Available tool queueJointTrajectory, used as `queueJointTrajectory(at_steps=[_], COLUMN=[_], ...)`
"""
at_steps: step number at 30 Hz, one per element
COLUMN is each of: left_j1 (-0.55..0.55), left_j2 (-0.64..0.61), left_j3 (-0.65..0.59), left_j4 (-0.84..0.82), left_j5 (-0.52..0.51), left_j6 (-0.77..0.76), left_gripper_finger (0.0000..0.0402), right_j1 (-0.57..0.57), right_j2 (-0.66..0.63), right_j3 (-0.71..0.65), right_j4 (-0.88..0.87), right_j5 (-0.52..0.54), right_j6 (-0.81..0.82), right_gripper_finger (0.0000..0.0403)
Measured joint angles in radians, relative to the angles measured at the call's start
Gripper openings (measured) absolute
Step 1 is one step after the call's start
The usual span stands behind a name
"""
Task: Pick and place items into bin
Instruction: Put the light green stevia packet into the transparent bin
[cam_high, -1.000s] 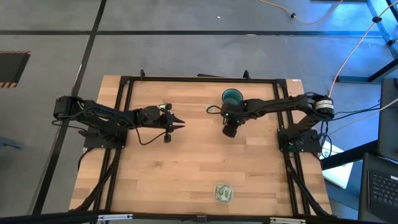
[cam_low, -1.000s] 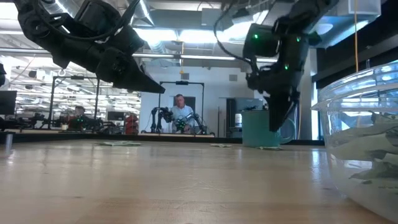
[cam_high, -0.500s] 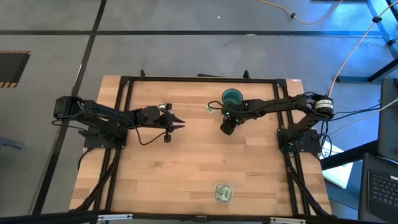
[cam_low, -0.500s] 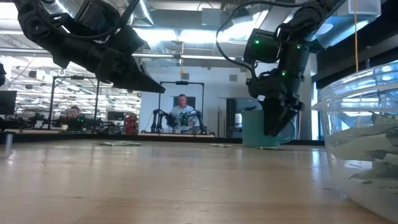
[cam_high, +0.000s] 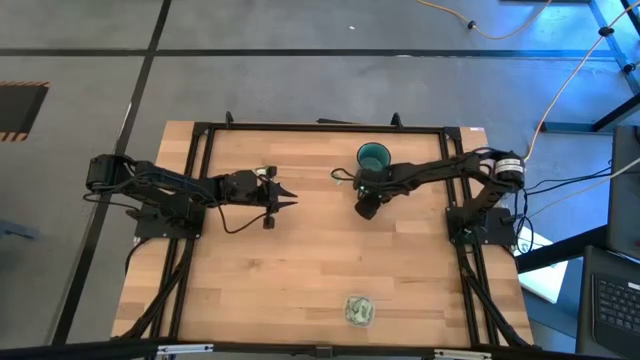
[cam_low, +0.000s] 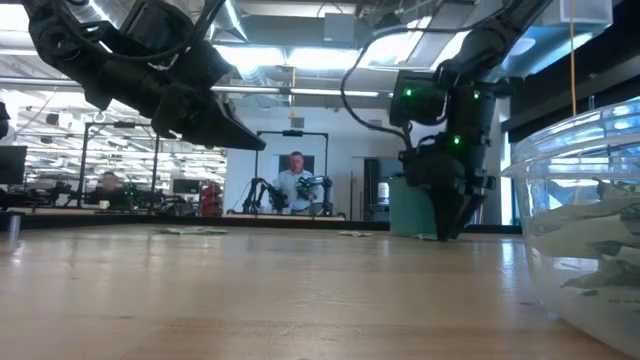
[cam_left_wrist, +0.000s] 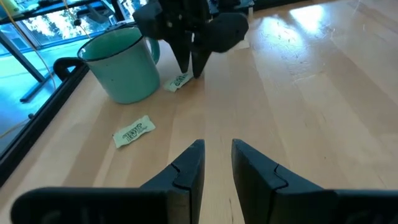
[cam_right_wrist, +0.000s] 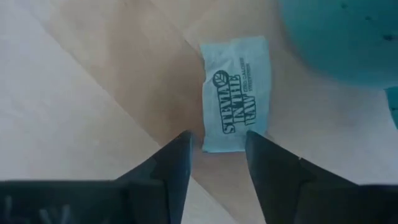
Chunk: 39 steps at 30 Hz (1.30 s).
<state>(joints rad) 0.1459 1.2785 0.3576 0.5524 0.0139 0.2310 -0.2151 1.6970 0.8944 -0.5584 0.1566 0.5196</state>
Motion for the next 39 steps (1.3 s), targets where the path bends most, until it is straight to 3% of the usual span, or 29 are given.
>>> queueJointTrajectory(at_steps=[8,22,26,32,39], left_j1=[0.000,0.000,0.000,0.000,0.000], left_j2=[0.000,0.000,0.000,0.000,0.000], left_j3=[0.000,0.000,0.000,0.000,0.000], left_j4=[-0.003,-0.003,-0.003,-0.003,-0.003], left_j5=[0.000,0.000,0.000,0.000,0.000], left_j6=[0.000,-0.007,-0.007,-0.007,-0.008], left_gripper_finger=[0.0075,0.0075,0.0075,0.0075,0.0075], right_j1=[0.000,-0.001,0.019,0.115,0.320], right_j2=[0.049,0.051,0.056,0.059,0.058], right_j3=[0.005,0.006,0.050,0.187,0.353], right_j4=[-0.007,-0.033,-0.084,-0.272,-0.376], right_j5=[-0.002,0.016,0.017,-0.007,0.001], right_j6=[0.025,-0.001,-0.030,-0.033,0.029], right_gripper_finger=[0.0136,0.0014,0.0007,0.0003,0.0003])
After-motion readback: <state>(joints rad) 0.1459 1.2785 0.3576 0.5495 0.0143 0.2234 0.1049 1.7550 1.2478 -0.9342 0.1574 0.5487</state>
